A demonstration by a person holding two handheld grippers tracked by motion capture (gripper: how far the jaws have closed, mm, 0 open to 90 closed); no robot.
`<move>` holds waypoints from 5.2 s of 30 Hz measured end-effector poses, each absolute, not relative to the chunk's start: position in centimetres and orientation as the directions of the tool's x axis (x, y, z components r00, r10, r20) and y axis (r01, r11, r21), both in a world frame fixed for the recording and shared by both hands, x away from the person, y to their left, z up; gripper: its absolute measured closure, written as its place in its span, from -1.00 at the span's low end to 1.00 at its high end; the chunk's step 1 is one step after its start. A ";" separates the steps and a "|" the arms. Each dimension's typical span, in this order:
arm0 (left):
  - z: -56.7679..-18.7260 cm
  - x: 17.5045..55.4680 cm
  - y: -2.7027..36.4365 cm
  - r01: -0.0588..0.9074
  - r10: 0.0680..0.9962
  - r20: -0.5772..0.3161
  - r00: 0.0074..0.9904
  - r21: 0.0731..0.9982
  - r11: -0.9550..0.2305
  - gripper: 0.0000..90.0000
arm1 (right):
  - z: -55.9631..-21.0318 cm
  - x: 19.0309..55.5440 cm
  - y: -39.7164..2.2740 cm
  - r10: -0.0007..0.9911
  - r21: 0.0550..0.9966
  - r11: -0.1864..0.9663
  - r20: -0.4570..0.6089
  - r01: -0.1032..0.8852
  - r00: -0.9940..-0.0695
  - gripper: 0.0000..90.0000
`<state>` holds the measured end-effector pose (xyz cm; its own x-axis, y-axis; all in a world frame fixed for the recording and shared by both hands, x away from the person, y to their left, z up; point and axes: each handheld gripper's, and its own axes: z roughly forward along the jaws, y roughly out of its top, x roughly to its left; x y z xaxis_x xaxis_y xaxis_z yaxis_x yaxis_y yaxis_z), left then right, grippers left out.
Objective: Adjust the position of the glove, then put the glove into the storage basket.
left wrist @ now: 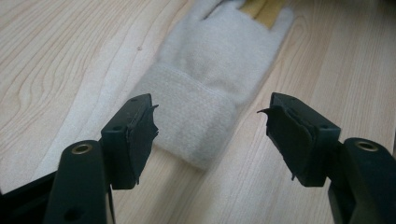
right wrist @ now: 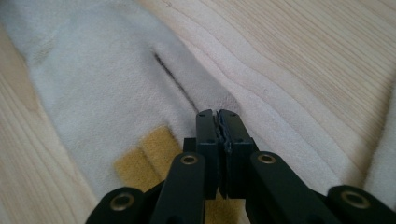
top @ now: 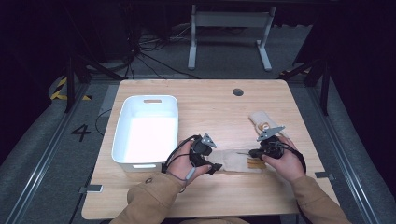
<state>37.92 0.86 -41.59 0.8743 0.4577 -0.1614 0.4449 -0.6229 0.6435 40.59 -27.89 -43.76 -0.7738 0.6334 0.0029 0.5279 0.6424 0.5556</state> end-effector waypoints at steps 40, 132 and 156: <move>-41.0 38.0 1.8 0.451 0.478 -0.152 0.865 0.651 -0.611 -0.26 | -41.2 41.7 -33.4 0.833 0.825 0.305 0.011 0.475 -0.554 0.03; -40.1 38.7 3.5 0.476 0.517 -0.154 0.842 0.663 -0.577 -0.30 | -36.4 38.8 -31.2 0.654 0.755 0.506 -0.020 0.417 -0.756 0.74; -40.2 38.7 3.5 0.478 0.515 -0.155 0.843 0.657 -0.584 -0.27 | -37.9 37.5 -26.3 0.432 0.727 0.610 0.027 0.314 -0.901 0.74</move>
